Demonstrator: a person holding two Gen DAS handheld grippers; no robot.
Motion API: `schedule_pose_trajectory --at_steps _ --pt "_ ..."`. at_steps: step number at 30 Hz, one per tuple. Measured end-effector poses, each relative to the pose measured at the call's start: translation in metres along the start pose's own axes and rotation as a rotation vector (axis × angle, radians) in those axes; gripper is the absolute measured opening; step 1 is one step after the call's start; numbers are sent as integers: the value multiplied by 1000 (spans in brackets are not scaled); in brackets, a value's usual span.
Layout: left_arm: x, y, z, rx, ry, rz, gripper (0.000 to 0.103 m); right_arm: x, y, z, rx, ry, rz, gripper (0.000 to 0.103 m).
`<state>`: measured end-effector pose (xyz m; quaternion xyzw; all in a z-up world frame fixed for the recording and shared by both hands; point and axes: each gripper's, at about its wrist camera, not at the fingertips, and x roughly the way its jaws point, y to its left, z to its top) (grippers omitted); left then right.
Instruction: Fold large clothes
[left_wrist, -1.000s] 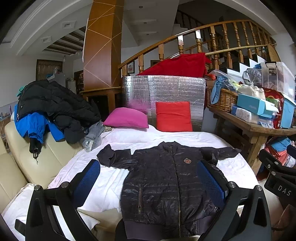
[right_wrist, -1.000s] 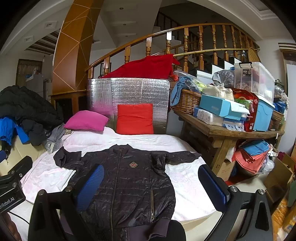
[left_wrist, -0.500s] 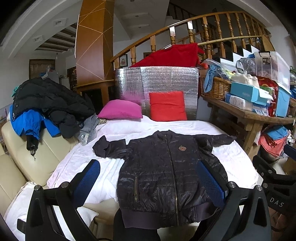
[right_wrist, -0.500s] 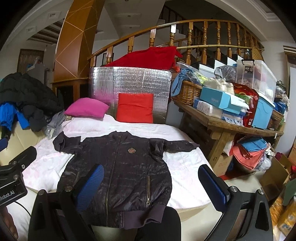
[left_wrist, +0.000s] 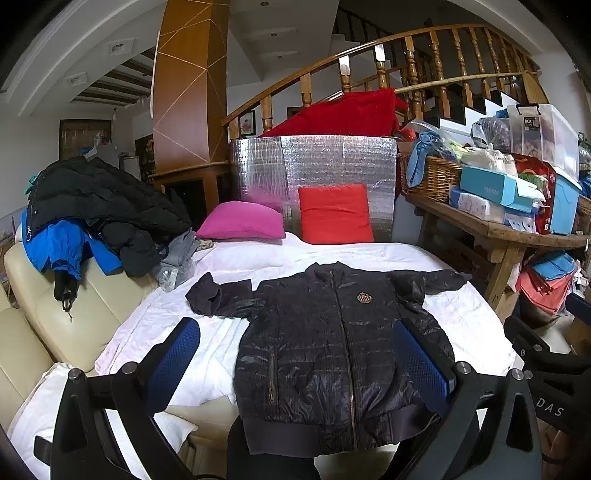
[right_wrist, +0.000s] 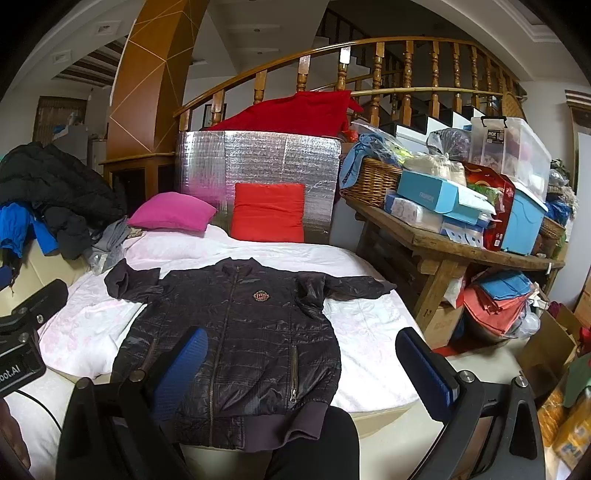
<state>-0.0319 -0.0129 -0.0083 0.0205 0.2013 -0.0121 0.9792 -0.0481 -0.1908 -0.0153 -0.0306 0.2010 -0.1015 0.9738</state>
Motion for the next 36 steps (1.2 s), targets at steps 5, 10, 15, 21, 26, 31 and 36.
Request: schedule_pose_trajectory --at_steps 5,10,15,21,26,31,36 --pt "1 -1 -1 0 -1 1 103 1 -1 0 5 1 1 103" --pt "1 -1 -1 2 2 0 103 1 0 0 4 1 1 103" --pt "1 -2 -2 3 3 -1 103 1 -1 0 5 4 3 103" --pt "1 -2 -2 2 3 -2 103 2 1 0 5 4 2 103" --pt "1 -2 -2 4 5 -2 103 2 1 0 4 4 2 103" --pt "2 -3 -3 3 6 -2 103 2 1 0 4 5 2 103" --pt "7 -3 -4 0 13 -1 103 3 2 -1 6 9 4 103"
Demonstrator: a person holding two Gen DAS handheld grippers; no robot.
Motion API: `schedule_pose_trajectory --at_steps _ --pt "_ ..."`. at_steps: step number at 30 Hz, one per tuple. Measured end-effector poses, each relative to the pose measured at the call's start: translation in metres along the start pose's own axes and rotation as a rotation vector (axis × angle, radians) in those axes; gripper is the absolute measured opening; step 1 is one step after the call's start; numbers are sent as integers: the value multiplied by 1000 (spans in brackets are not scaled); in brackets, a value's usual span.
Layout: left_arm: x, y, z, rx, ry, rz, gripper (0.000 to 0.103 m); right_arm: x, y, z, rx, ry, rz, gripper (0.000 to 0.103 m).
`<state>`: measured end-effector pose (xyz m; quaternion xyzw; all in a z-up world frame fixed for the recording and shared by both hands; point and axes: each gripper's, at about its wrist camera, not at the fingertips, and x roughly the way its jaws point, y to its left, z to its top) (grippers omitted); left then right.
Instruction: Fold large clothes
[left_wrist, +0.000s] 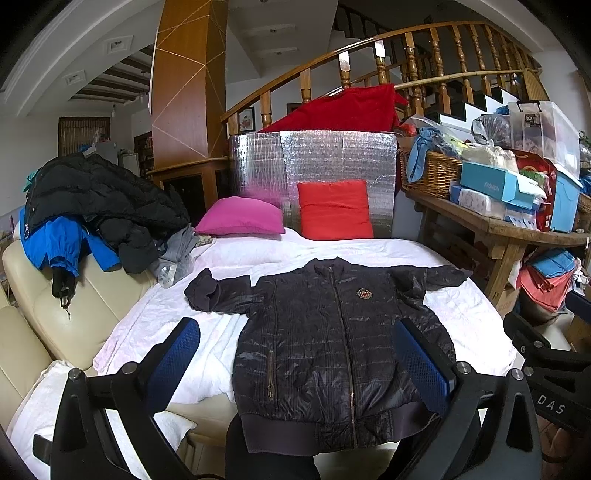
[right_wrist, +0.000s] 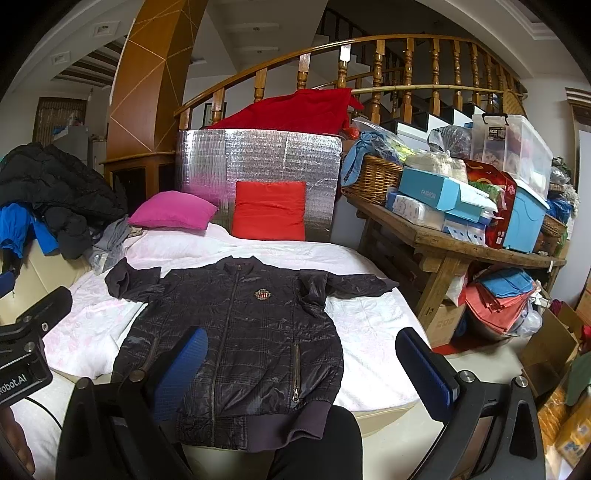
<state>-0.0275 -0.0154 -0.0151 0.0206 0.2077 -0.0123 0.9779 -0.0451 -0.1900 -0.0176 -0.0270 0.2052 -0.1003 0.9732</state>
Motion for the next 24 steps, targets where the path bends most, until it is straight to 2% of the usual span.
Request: schedule_pose_trajectory --at_steps 6,9,11,13,16,20,24 --pt "22 0 -1 3 8 18 103 15 -2 3 -2 6 -5 103" --pt "62 2 -4 -2 64 5 103 46 -12 10 23 25 18 103" --pt "101 3 -8 -3 147 -6 103 75 -24 16 60 41 47 103" --pt "143 8 -18 -35 245 -20 103 118 -42 22 107 82 74 103" --pt "191 18 -34 -92 348 -5 103 179 -69 24 194 146 139 103" --pt "231 25 -52 -107 421 50 103 270 -104 19 283 225 157 103" --pt "255 26 -61 -91 458 66 103 365 -144 3 417 310 189 103"
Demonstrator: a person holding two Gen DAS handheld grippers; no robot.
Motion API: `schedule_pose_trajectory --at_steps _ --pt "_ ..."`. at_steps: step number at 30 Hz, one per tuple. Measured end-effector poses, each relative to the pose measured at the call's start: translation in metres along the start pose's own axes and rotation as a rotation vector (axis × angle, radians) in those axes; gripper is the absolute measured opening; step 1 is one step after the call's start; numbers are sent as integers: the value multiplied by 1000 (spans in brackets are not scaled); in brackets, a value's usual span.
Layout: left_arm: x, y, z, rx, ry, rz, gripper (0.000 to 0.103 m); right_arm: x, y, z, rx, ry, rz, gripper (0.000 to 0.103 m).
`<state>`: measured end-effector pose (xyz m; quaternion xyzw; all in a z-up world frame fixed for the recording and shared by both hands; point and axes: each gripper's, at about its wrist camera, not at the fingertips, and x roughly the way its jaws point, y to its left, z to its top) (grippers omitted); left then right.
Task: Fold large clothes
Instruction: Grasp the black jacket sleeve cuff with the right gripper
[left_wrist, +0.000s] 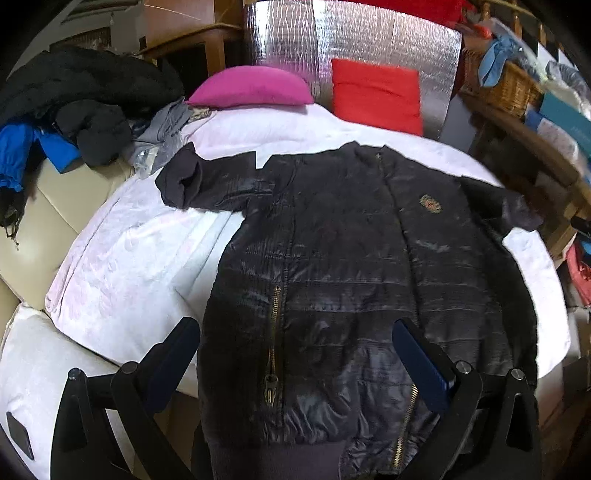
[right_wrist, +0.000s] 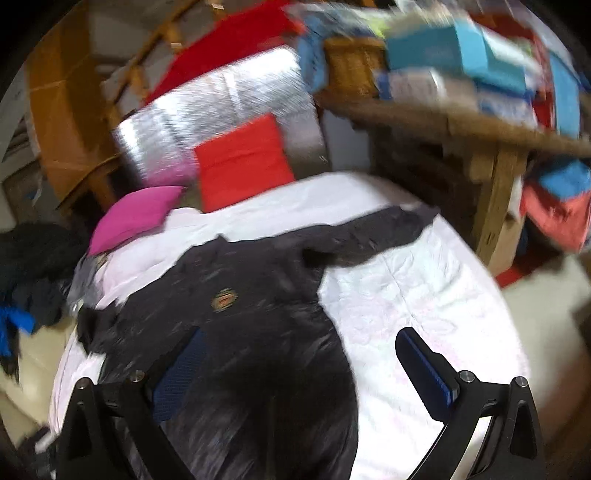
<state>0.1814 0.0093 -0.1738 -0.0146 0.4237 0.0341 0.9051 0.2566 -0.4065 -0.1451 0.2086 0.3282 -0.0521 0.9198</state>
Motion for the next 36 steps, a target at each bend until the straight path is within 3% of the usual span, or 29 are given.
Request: schedule_pose_trajectory --at_steps 2,8,17,20,22,23,24,26,29,36 --pt "9 -3 3 18 -7 17 103 35 -32 14 124 29 43 103" --pt "31 -18 19 65 -67 44 103 125 -121 51 588 47 282 103" --pt "55 -42 37 108 -115 35 103 234 -174 82 850 54 196 101" --pt "62 -44 40 112 -109 35 103 248 -179 95 833 33 122 90" --pt "68 -45 40 110 -99 33 103 256 -177 102 787 38 64 66" --pt "71 -44 40 106 -92 30 103 261 -177 105 780 52 48 44" --pt "72 -44 39 103 -86 30 103 265 -177 106 784 66 54 28" --pt "75 -42 38 97 -71 28 103 261 -172 110 769 30 65 24" --pt "70 -37 37 82 -82 23 103 234 -143 126 635 -71 90 19" --pt "48 -18 32 34 -115 14 103 163 -18 136 352 -125 255 19"
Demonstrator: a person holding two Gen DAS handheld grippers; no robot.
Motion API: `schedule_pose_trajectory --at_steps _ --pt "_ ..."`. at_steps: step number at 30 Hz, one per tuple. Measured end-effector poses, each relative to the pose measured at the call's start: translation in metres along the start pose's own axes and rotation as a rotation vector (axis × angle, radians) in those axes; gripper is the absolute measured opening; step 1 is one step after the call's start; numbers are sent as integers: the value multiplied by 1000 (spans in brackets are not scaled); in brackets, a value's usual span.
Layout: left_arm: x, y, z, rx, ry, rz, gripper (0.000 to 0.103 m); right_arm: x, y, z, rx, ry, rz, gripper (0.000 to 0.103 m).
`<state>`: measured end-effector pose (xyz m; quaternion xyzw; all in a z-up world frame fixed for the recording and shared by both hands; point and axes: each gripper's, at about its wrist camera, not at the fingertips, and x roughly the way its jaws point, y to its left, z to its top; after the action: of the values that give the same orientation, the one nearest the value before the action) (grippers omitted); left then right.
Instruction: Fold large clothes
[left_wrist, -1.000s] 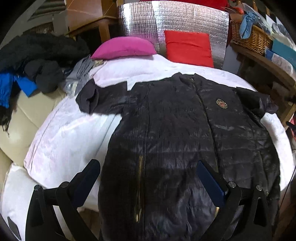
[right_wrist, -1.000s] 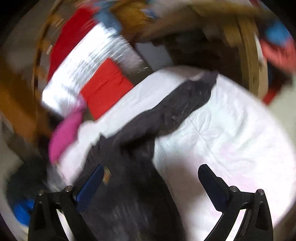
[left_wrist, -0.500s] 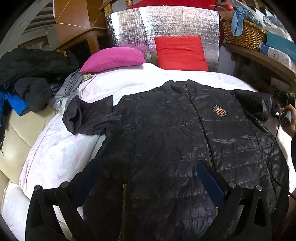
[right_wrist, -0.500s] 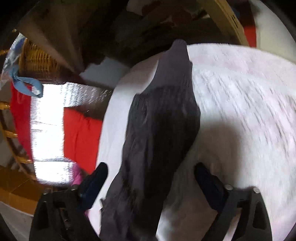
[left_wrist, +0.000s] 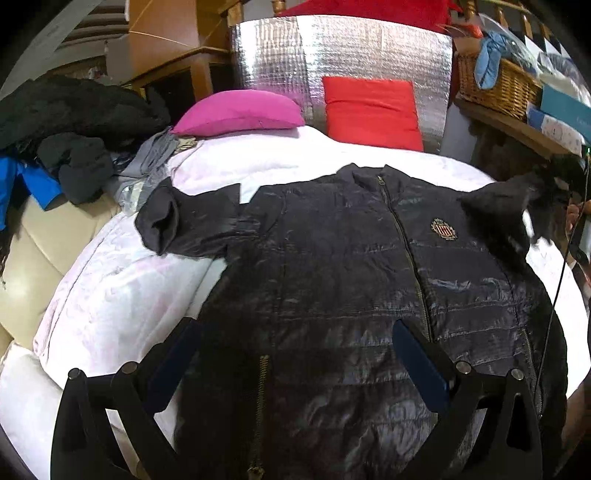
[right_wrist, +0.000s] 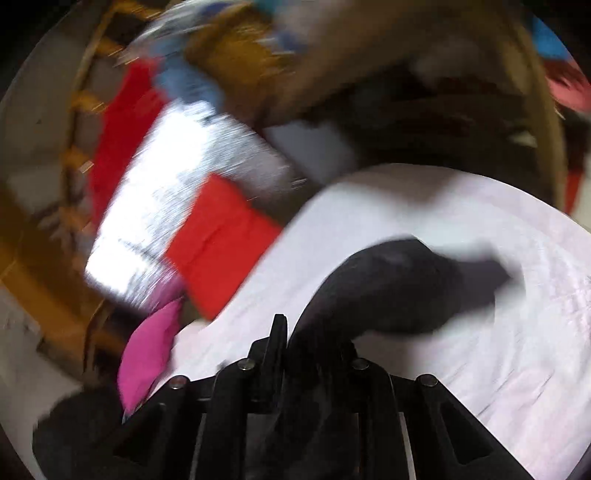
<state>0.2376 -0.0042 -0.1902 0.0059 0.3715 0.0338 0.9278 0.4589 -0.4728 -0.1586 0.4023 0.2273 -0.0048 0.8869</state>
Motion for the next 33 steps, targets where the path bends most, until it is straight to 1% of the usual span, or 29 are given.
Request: schedule_pose_trajectory --at_steps 2,4,6,9,10,11,12,14,16,17,18,19,20,21,24,25,28,30,31,32,33 --pt "-6 10 -4 -15 3 2 103 -3 34 -20 -55 33 47 19" --pt "-11 20 -8 -31 9 5 103 -2 73 -50 -122 83 94 19" --pt "-15 30 -11 -49 15 7 103 1 103 -83 -184 138 122 19" --pt "-22 43 -17 -67 25 16 103 15 140 -137 -280 229 135 19" --pt "-24 48 -18 -73 26 19 103 19 146 -155 -297 260 139 19" --pt "-27 52 -20 -77 27 20 103 27 153 -175 -304 310 145 19" --pt "-29 54 -22 -80 28 22 103 31 156 -191 -300 353 149 21" --pt "-33 60 -24 -88 29 27 103 36 156 -223 -275 449 132 22" --pt "-36 64 -24 -96 30 22 103 52 148 -247 -238 582 119 24" --pt "-37 65 -24 -97 30 20 103 58 140 -256 -224 642 120 29" --pt "-37 65 -23 -97 30 17 103 61 133 -264 -212 700 133 41" --pt "-37 65 -21 -94 30 13 103 57 128 -265 -206 717 168 52" --pt "-36 64 -19 -91 31 6 103 38 116 -271 -205 715 202 74" --pt "-35 63 -18 -90 33 0 103 27 112 -266 -204 705 241 81" --pt "-23 56 -5 -94 51 -43 103 -2 94 -238 -167 662 350 81" --pt "-16 52 1 -95 59 -57 103 -7 88 -228 -152 622 353 81" --pt "9 42 23 -104 85 -94 103 -27 47 -190 -105 394 249 81" --pt "29 38 37 -106 108 -119 103 -36 16 -175 -55 284 189 81" --pt "47 36 46 -115 143 -113 103 -35 6 -170 -32 266 152 81" --pt "62 37 51 -134 179 -104 103 -32 -5 -165 2 269 119 82" --pt "74 39 55 -160 207 -119 103 -28 -10 -166 29 273 120 82"
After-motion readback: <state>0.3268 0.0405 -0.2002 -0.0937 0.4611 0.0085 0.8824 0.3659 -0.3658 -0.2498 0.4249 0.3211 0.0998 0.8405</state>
